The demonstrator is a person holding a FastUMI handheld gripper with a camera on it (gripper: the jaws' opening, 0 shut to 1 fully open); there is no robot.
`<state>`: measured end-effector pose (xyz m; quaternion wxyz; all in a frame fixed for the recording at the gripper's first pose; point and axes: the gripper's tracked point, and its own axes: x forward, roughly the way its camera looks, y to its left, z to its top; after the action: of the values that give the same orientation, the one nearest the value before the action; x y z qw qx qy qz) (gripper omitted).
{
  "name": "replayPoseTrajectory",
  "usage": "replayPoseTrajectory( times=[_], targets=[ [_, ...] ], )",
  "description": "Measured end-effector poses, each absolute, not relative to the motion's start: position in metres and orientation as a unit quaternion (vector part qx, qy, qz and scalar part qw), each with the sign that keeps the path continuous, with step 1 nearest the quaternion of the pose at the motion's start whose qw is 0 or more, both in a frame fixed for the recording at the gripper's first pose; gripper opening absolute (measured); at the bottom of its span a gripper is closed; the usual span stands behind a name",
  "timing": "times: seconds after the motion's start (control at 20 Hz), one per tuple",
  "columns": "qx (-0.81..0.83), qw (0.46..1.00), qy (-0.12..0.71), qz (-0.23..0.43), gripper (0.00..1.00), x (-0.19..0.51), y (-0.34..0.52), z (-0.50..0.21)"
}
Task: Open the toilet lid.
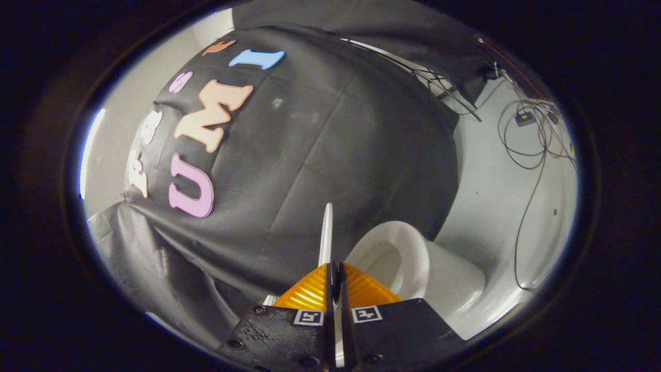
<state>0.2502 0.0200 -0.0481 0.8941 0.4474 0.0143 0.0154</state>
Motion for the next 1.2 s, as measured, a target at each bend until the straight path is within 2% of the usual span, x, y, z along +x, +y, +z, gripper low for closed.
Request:
replayPoseTrajectory(
  times=[0.5, 1.2],
  targets=[
    [0.284, 0.958, 0.031, 0.018, 0.06, 0.258, 0.091, 0.029],
    [0.104, 0.994, 0.045, -0.006, 0.09, 0.256, 0.194, 0.087]
  ],
)
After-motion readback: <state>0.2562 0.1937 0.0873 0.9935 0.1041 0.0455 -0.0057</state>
